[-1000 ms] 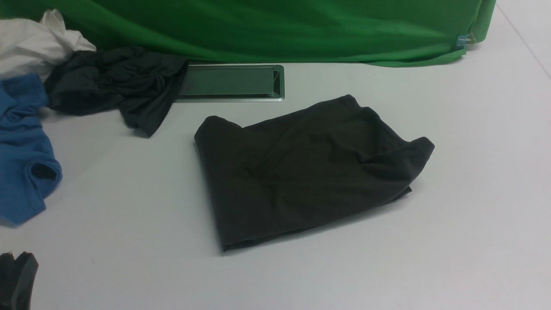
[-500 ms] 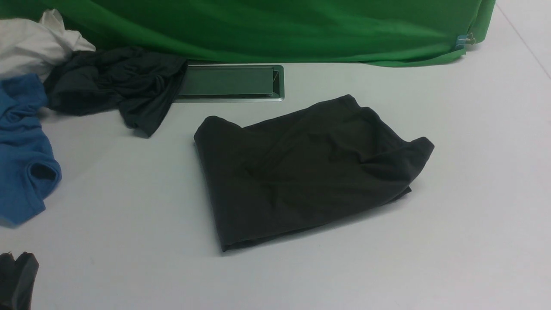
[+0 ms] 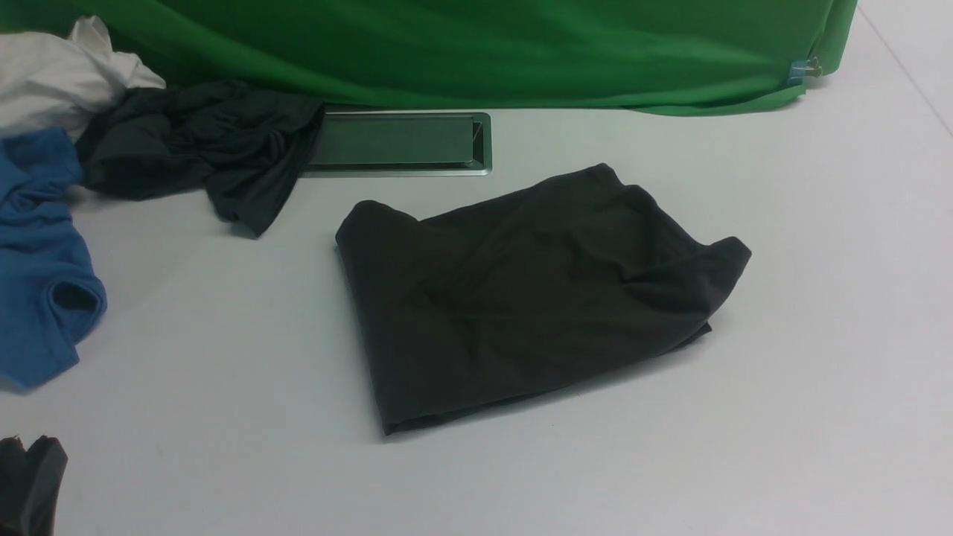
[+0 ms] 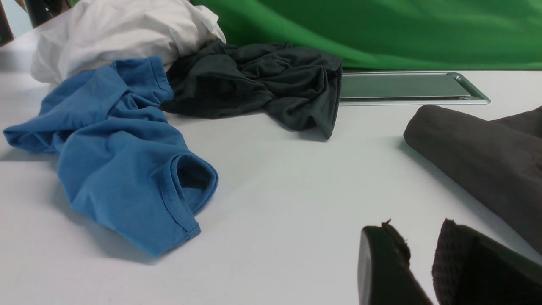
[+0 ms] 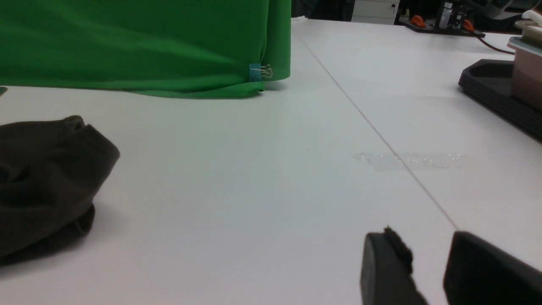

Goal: Fold a long-sleeved shirt on a white desktop.

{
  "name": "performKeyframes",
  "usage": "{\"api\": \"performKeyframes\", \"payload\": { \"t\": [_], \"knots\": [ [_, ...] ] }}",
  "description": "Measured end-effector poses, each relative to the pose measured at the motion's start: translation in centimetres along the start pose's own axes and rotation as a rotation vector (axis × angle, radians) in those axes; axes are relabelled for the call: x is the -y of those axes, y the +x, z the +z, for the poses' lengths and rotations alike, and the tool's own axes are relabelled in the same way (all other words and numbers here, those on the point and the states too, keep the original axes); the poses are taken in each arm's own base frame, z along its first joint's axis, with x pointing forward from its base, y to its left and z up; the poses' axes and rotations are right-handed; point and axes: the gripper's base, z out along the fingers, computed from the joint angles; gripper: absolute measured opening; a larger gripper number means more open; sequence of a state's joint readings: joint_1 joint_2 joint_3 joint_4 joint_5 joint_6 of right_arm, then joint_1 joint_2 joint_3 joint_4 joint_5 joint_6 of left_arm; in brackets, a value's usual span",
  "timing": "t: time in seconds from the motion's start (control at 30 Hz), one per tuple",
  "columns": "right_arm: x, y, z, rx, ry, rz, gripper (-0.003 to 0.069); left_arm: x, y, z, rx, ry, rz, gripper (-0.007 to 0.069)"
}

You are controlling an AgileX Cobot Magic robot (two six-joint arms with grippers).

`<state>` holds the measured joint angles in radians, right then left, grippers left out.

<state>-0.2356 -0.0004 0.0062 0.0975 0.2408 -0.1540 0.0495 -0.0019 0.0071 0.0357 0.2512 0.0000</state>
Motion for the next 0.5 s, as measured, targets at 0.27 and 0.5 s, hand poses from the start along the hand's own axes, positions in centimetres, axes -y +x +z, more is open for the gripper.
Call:
{"api": "performKeyframes", "payload": {
  "t": [0.27,0.5],
  "knots": [
    [0.0,0.0,0.0,0.0,0.0,0.0,0.0241,0.0,0.0,0.0,0.0,0.0,0.0,0.0212],
    [0.0,0.0,0.0,0.0,0.0,0.0,0.0241,0.0,0.0,0.0,0.0,0.0,0.0,0.0217]
  ]
}}
